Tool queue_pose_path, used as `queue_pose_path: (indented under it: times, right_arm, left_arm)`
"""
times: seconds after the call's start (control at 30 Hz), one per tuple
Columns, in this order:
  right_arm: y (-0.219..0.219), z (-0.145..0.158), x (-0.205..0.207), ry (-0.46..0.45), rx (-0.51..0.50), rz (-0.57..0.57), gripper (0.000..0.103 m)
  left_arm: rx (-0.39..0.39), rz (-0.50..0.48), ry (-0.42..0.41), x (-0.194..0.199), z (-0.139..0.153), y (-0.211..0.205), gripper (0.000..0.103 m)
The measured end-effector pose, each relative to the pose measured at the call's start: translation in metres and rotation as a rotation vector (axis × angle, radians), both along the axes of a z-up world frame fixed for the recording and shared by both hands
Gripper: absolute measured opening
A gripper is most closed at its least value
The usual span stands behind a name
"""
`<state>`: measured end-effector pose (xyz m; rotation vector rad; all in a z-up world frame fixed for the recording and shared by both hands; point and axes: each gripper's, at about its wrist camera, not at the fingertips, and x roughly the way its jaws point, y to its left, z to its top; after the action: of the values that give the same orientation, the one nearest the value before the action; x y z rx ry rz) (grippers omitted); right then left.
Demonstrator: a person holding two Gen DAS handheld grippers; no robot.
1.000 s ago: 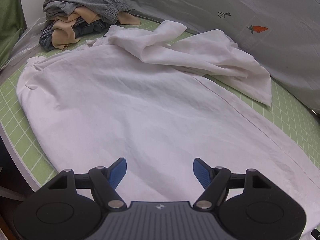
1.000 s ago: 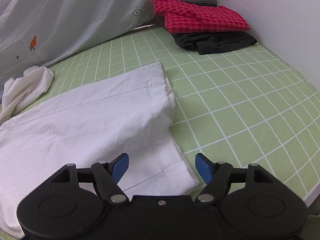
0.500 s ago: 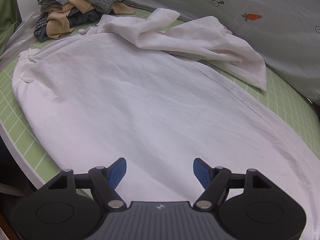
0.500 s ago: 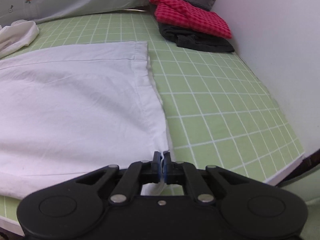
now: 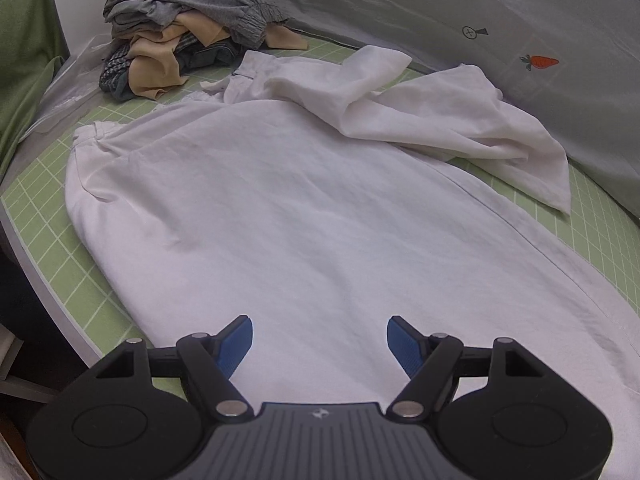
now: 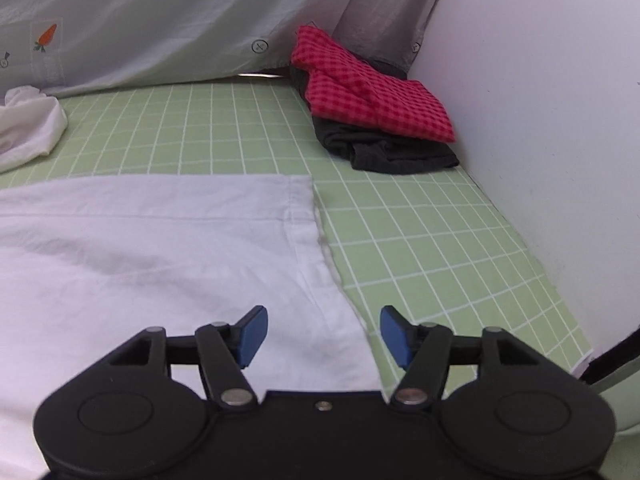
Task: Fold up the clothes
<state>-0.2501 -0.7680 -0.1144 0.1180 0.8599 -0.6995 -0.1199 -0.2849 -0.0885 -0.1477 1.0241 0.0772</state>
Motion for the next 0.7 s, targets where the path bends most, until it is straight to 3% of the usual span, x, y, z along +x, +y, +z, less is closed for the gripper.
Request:
queue_pose_path:
  times: [0.33, 0.57, 0.7]
  right_arm:
    - [0.049, 0.003, 0.114, -0.112, 0.144, 0.046, 0.083]
    - [0.072, 0.003, 0.212, -0.219, 0.259, 0.044, 0.083]
    - [0.076, -0.007, 0.272, -0.244, 0.314, 0.070, 0.083]
  left_arm:
    - [0.022, 0.079, -0.028, 0.074, 0.012, 0.069, 0.075]
    - [0.027, 0.123, -0.037, 0.166, 0.004, 0.107, 0.076]
    - [0.057, 0.123, -0.003, 0.228, -0.014, 0.106, 0.076]
